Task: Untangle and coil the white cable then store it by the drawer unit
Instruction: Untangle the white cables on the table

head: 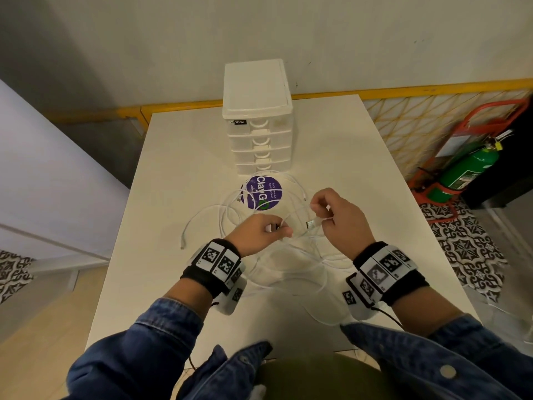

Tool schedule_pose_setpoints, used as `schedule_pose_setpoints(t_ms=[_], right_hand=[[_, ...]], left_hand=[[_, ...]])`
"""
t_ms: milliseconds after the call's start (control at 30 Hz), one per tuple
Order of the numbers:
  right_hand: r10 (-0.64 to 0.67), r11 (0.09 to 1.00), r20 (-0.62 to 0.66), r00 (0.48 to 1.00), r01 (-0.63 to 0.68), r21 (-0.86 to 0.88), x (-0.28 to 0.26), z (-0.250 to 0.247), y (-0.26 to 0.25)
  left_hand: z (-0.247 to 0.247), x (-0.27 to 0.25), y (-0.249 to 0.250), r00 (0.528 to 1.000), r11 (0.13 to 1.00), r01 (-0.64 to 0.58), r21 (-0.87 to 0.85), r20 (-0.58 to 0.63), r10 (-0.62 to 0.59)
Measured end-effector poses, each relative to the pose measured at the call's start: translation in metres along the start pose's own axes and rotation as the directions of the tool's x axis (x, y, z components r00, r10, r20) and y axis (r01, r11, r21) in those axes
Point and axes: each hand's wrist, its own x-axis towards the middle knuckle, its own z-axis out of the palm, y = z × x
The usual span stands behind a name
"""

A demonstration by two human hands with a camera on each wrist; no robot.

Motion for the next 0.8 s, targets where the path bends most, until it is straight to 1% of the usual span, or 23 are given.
schedule_pose_setpoints(t_ms=[33,67,100,133,167,200,233,267,333,400,467,533,600,633,733,800], right_hand=[[0.039,0.999,0.017,0.999,-0.039,-0.007,0.001,-0.001,0.004],[0.084,0.996,0.046,0.995,-0.084,-0.005,0.002,-0.002,0.008],[0.120,0.993,0.088,0.989,-0.121,0.008,0.002,-0.002,0.011],[0.145,0.989,0.140,0.979,-0.149,0.020,0.001,-0.001,0.014],[0.151,0.987,0.195,0.969,-0.157,0.016,-0.001,0.001,0.014],[0.139,0.990,0.241,0.961,-0.141,-0.006,-0.003,0.003,0.014],[0.113,0.994,0.265,0.958,-0.109,-0.028,-0.005,0.007,0.014],[0.081,0.997,0.257,0.963,-0.074,-0.038,-0.006,0.009,0.012],[0.039,0.999,0.173,0.984,-0.036,-0.016,-0.005,0.009,0.008],[0.029,0.998,0.092,0.995,-0.034,0.058,0.000,0.003,0.004],[0.022,0.991,0.055,0.998,-0.029,0.133,0.005,-0.004,-0.001],[0.041,0.970,0.019,0.999,-0.044,0.241,0.009,-0.007,-0.009],[0.109,0.934,-0.013,0.994,-0.098,0.343,0.012,-0.004,-0.017],[0.133,0.925,-0.006,0.991,-0.122,0.360,0.013,-0.001,-0.020],[0.130,0.943,0.083,0.988,-0.149,0.298,0.011,0.012,-0.028],[0.175,0.916,0.104,0.979,-0.201,0.347,0.011,0.020,-0.031]], left_hand=[[-0.003,0.000,0.002,0.998,0.999,-0.008,-0.038,-0.062,0.006],[-0.007,0.000,0.004,0.989,0.997,-0.014,-0.078,-0.150,0.002],[-0.012,0.001,0.004,0.969,0.995,-0.021,-0.101,-0.246,-0.004],[-0.016,0.002,0.004,0.943,0.995,-0.038,-0.090,-0.332,0.006],[-0.019,0.004,0.004,0.920,0.997,-0.056,-0.044,-0.390,0.035],[-0.021,0.005,0.005,0.906,0.997,-0.071,0.018,-0.417,0.072],[-0.023,0.007,0.006,0.900,0.994,-0.083,0.076,-0.422,0.107],[-0.023,0.008,0.008,0.900,0.990,-0.086,0.114,-0.418,0.127],[-0.025,0.009,0.011,0.899,0.986,-0.074,0.147,-0.419,0.130],[-0.025,0.008,0.012,0.902,0.985,-0.065,0.161,-0.414,0.127],[-0.022,0.006,0.014,0.907,0.980,-0.083,0.181,-0.393,0.150],[-0.015,0.004,0.018,0.908,0.977,-0.110,0.185,-0.381,0.174],[-0.007,0.004,0.025,0.904,0.974,-0.149,0.171,-0.376,0.204],[-0.004,0.005,0.029,0.901,0.971,-0.168,0.170,-0.374,0.221],[0.001,0.008,0.038,0.884,0.969,-0.200,0.144,-0.401,0.242],[0.000,0.008,0.040,0.881,0.976,-0.195,0.098,-0.421,0.218]])
